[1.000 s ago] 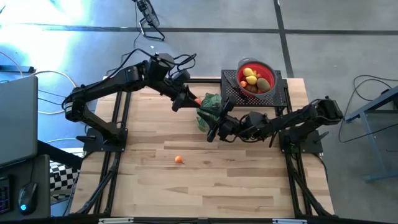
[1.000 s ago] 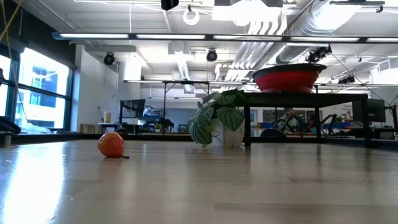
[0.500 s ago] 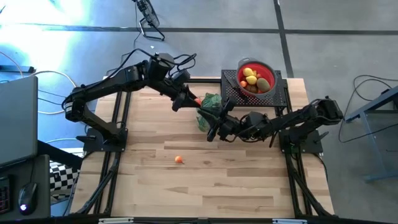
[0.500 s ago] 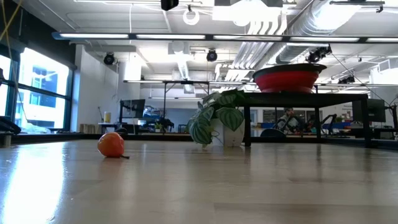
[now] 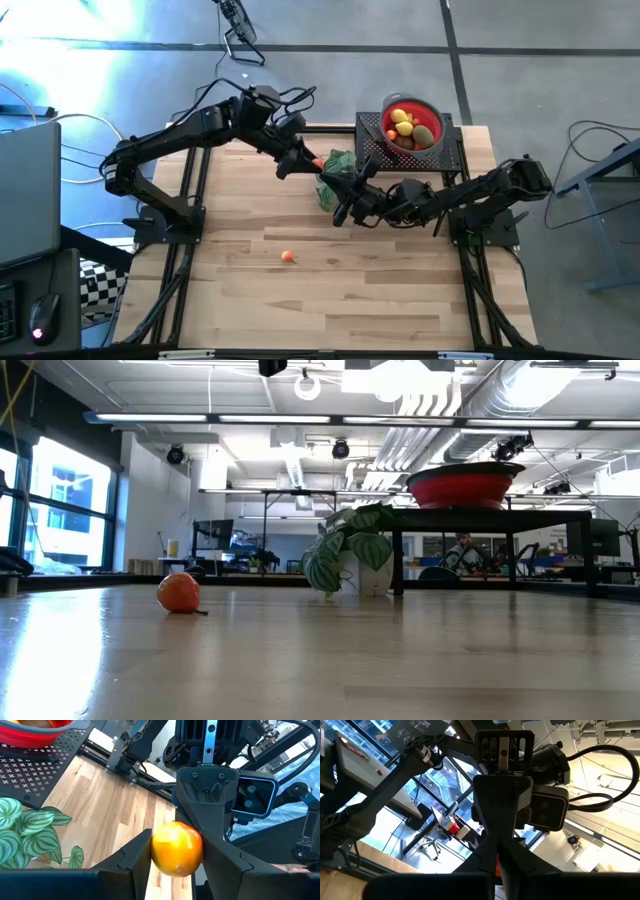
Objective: Pick & Place Fruit
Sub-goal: Put the orange pear into the red colander
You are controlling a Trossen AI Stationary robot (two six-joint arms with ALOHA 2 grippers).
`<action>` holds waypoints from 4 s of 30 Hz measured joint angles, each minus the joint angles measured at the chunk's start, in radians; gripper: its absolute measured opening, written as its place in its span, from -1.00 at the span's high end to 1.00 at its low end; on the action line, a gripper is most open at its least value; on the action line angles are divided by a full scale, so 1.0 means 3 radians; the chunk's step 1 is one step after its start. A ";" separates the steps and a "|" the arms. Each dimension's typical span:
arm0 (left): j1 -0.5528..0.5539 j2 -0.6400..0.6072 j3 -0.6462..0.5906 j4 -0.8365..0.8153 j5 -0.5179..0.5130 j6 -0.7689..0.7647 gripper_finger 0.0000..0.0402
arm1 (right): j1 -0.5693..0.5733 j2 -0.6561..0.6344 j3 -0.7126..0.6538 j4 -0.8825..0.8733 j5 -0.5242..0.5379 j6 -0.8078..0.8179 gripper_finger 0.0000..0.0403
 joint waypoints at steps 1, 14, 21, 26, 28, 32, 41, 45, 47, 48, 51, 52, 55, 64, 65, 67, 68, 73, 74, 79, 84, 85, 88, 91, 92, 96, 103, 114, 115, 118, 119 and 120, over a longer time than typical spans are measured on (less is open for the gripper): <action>0.0000 0.0000 0.0000 -0.0001 0.0001 0.0000 0.24 | 0.0000 0.0000 0.0000 0.0000 0.0000 -0.0001 0.98; 0.0000 0.0000 0.0000 0.0135 -0.0150 0.0299 0.03 | 0.0001 0.0002 0.0000 -0.0029 0.0029 -0.0002 0.98; 0.0001 0.0000 0.0000 0.0371 -0.0097 0.0322 -0.26 | 0.0026 0.0001 0.0000 -0.0021 0.0221 -0.0130 0.98; 0.0001 -0.0018 0.0000 0.0393 -0.0089 0.0459 -0.29 | 0.0094 -0.0067 0.0000 -0.0001 0.0540 -0.0324 0.98; 0.0003 -0.0049 0.0000 0.0386 -0.0091 0.0542 -0.29 | 0.0126 -0.0126 -0.0001 -0.0039 0.0712 -0.0375 0.98; 0.0003 -0.0059 0.0038 0.0357 -0.0091 0.0635 -0.29 | 0.0145 -0.0278 -0.0001 -0.0155 0.1125 -0.0368 0.98; 0.0003 -0.0058 0.0142 0.0318 -0.0095 0.0799 -0.29 | 0.0056 -0.0718 0.0001 -0.0747 0.2039 -0.0065 0.98; 0.0003 -0.0058 0.0142 0.0190 -0.0216 0.0940 -0.29 | -0.0071 -0.0925 0.0000 -0.1152 0.2266 0.0265 0.98; 0.0003 -0.0058 0.0141 0.0095 -0.0302 0.0956 -0.29 | -0.0150 -0.1039 0.0000 -0.1380 0.2262 0.0458 0.98; 0.0003 -0.0058 0.0141 0.0058 -0.0357 0.0959 -0.29 | -0.0195 -0.1090 0.0000 -0.1486 0.2247 0.0573 0.98; 0.0003 -0.0058 0.0141 -0.0065 -0.0547 0.0996 -0.29 | -0.0363 -0.1211 0.0001 -0.1832 0.2244 0.0907 0.98; 0.0003 -0.0058 0.0141 -0.0098 -0.0603 0.1053 -0.29 | -0.0428 -0.1242 0.0000 -0.1944 0.2242 0.1028 0.98; 0.0004 -0.0058 0.0141 -0.0144 -0.0645 0.1198 -0.29 | -0.0650 -0.1322 0.0000 -0.2313 0.2134 0.1432 0.98; 0.0003 -0.0057 0.0141 -0.0168 -0.0644 0.1267 -0.29 | -0.1422 -0.1331 0.0000 -0.3344 0.1596 0.2584 0.98; 0.0003 -0.0057 0.0141 -0.0172 -0.0644 0.1280 -0.29 | -0.1498 -0.1331 0.0000 -0.3447 0.1559 0.2685 0.98; 0.0003 -0.0057 0.0141 -0.0190 -0.0644 0.1282 -0.29 | -0.1632 -0.1331 0.0000 -0.3630 0.1536 0.2866 0.98; 0.0003 -0.0057 0.0141 -0.0190 -0.0644 0.1282 -0.29 | -0.1687 -0.1331 0.0000 -0.3716 0.1532 0.2946 0.98; 0.0003 -0.0057 0.0141 -0.0188 -0.0701 0.1282 -0.29 | -0.1910 -0.1331 0.0000 -0.4165 0.1358 0.3403 0.98; 0.0003 -0.0057 0.0141 -0.0189 -0.0734 0.1282 -0.29 | -0.1942 -0.1331 0.0000 -0.4248 0.1354 0.3497 0.98; 0.0003 -0.0057 0.0141 -0.0188 -0.0870 0.1282 -0.29 | -0.2079 -0.1331 0.0000 -0.4577 0.1355 0.3787 0.98; 0.0003 -0.0057 0.0141 -0.0187 -0.0887 0.1282 -0.29 | -0.2174 -0.1331 0.0000 -0.4684 0.1329 0.3932 0.98; 0.0003 -0.0057 0.0141 -0.0187 -0.0887 0.1282 -0.29 | -0.2189 -0.1331 0.0000 -0.4692 0.1290 0.3965 0.98; 0.0003 -0.0057 0.0141 -0.0187 -0.0888 0.1282 -0.29 | -0.2209 -0.1331 0.0000 -0.4699 0.1216 0.4019 0.96; 0.0003 -0.0057 0.0141 -0.0187 -0.0888 0.1281 -0.29 | -0.2210 -0.1331 0.0000 -0.4699 0.1214 0.4001 0.87; 0.0003 -0.0057 0.0141 -0.0187 -0.0888 0.1282 -0.29 | -0.2210 -0.1331 0.0000 -0.4699 0.1215 0.3968 0.83; 0.0002 -0.0057 0.0141 -0.0187 -0.0888 0.1280 -0.29 | -0.2210 -0.1331 0.0000 -0.4699 0.1214 0.3912 0.57; 0.0000 -0.0057 0.0141 -0.0339 -0.0888 0.1348 -0.29 | -0.2078 -0.1368 0.0000 -0.4542 0.1021 0.3703 0.22; -0.0221 -0.0053 -0.0148 -0.0896 -0.0959 0.1562 -0.16 | -0.1442 -0.1477 0.0000 -0.4041 -0.0680 0.3489 0.39; -0.0277 -0.0054 -0.0206 -0.0896 -0.0966 0.1592 -0.12 | -0.1396 -0.1476 0.0000 -0.4037 -0.0787 0.3488 0.41; -0.0458 -0.0057 -0.0437 -0.0868 -0.0974 0.1670 0.00 | -0.1270 -0.1476 0.0000 -0.4038 -0.1011 0.3488 0.47; -0.0521 -0.0056 -0.0527 -0.0823 -0.0982 0.1685 0.05 | -0.1232 -0.1477 0.0000 -0.4042 -0.1057 0.3488 0.48; -0.0578 -0.0056 -0.0616 -0.0780 -0.1004 0.1697 0.10 | -0.1195 -0.1475 0.0000 -0.4042 -0.1088 0.3488 0.50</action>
